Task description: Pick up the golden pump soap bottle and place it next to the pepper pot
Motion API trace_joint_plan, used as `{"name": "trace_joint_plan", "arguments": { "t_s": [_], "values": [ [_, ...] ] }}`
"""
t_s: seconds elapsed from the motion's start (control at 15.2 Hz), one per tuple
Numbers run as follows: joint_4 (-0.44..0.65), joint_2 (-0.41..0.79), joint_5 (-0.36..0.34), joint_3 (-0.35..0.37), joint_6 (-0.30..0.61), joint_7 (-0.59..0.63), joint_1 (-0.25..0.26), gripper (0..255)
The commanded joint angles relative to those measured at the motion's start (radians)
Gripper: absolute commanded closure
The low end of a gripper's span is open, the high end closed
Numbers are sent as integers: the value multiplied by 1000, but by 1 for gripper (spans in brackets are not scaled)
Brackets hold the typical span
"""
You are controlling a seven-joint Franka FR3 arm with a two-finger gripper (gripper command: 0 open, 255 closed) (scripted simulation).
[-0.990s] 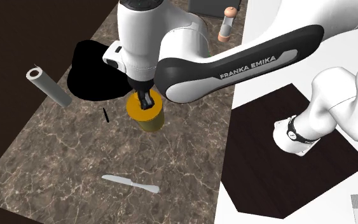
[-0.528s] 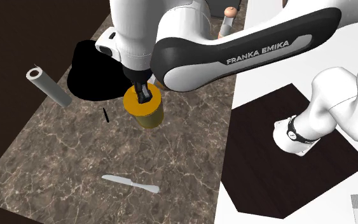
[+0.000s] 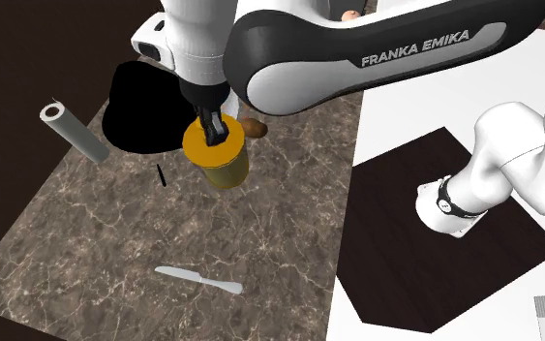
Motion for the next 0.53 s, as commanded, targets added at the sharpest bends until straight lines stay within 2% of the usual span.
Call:
{"name": "trace_joint_plan", "arguments": {
  "t_s": [0.0, 0.46],
  "values": [
    [28, 0, 0, -1, -28, -1, -1, 255],
    [131, 7, 3, -2, -124, -5, -4, 255]
  ]
}}
